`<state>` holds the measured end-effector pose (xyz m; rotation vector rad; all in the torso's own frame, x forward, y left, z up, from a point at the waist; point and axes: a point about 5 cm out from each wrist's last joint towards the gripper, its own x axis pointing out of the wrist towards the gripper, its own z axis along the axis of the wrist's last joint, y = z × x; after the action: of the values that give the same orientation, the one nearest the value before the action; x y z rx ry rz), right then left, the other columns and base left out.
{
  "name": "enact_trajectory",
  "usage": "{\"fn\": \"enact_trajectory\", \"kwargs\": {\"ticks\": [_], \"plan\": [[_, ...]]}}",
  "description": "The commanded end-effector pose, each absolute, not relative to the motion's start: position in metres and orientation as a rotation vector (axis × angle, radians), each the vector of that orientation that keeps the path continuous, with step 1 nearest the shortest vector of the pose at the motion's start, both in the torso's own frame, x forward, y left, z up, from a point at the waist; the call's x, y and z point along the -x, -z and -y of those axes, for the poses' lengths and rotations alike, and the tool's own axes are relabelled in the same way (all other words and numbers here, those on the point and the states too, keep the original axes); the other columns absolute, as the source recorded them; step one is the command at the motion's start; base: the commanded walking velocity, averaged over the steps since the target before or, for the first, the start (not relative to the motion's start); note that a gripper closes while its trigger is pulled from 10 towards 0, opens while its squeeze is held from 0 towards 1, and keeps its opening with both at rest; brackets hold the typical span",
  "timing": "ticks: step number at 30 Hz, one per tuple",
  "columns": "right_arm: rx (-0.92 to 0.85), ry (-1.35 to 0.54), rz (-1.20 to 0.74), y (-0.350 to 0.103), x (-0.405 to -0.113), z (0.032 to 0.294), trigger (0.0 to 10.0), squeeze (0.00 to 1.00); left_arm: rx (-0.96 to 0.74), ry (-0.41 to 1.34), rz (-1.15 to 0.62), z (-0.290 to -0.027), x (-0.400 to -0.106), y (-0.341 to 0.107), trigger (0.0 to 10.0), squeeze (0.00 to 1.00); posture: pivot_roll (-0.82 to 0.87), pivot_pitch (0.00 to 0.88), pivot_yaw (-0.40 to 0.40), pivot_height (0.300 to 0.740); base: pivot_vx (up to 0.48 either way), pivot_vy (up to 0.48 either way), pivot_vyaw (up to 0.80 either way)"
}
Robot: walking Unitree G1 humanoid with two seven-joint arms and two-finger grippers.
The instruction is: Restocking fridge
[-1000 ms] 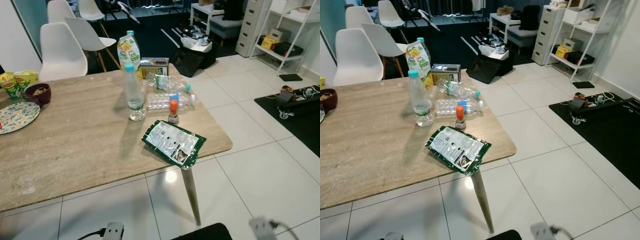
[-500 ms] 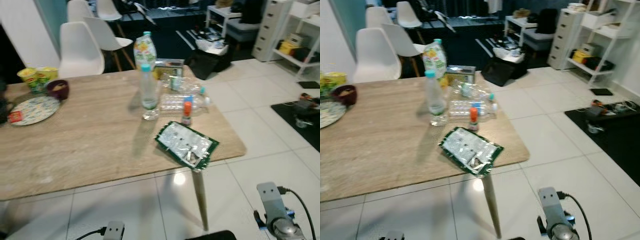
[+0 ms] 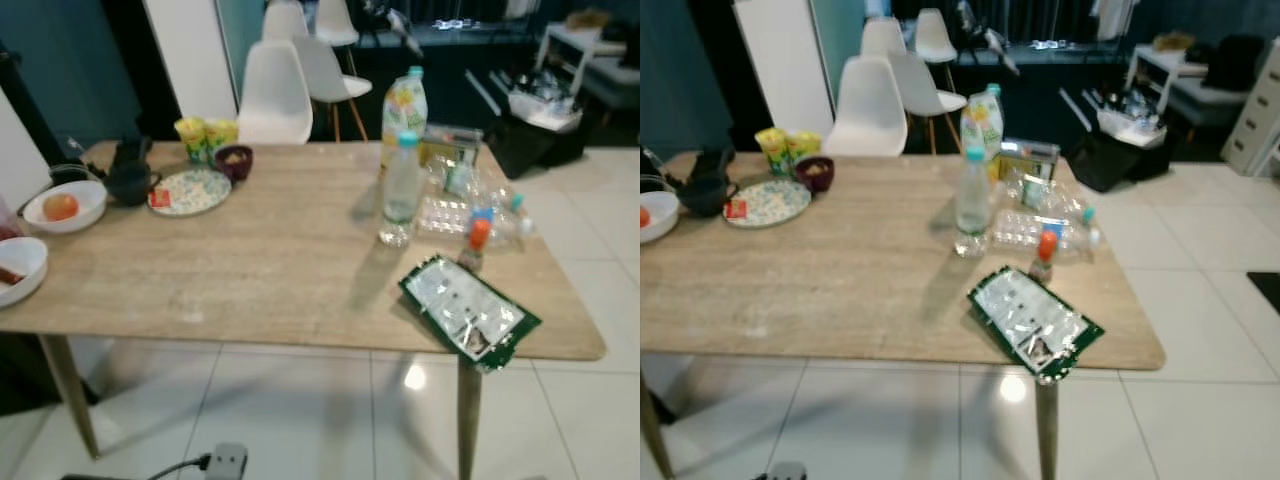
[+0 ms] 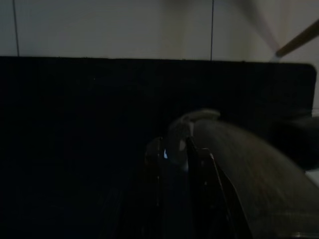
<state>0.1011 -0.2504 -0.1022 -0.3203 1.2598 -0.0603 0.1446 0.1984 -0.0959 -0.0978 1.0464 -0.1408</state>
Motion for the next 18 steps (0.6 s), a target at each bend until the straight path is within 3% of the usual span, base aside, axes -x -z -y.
{"fn": "enact_trajectory", "kwargs": {"ticks": [1,6,9,18], "plan": [[0.33,0.057,-1.261,0.1015,-0.1012,0.2529,10.0,0.0,0.096,0.14,-1.073,-0.1994,-0.1355,0.099,10.0,0.0,0.03,0.0,-0.004,0.74,0.0,0.0,0.8],[0.364,0.035,-1.255,0.1014,-0.1045,0.2502,10.0,0.0,0.078,0.147,-1.075,-0.1999,-0.1363,0.0988,10.0,0.0,0.03,0.0,-0.003,0.74,0.0,0.0,0.78],[0.365,0.077,-1.252,0.1005,-0.1073,0.2512,10.0,0.0,0.08,0.148,-1.079,-0.2,-0.1347,0.0993,10.0,0.0,0.03,0.0,-0.001,0.74,0.0,0.0,0.0],[0.353,0.046,-1.28,0.1027,-0.1026,0.2479,10.0,0.0,0.084,0.155,-1.089,-0.1994,-0.132,0.1002,10.0,0.0,0.03,0.0,-0.005,0.74,0.0,-0.435,0.0]]}}
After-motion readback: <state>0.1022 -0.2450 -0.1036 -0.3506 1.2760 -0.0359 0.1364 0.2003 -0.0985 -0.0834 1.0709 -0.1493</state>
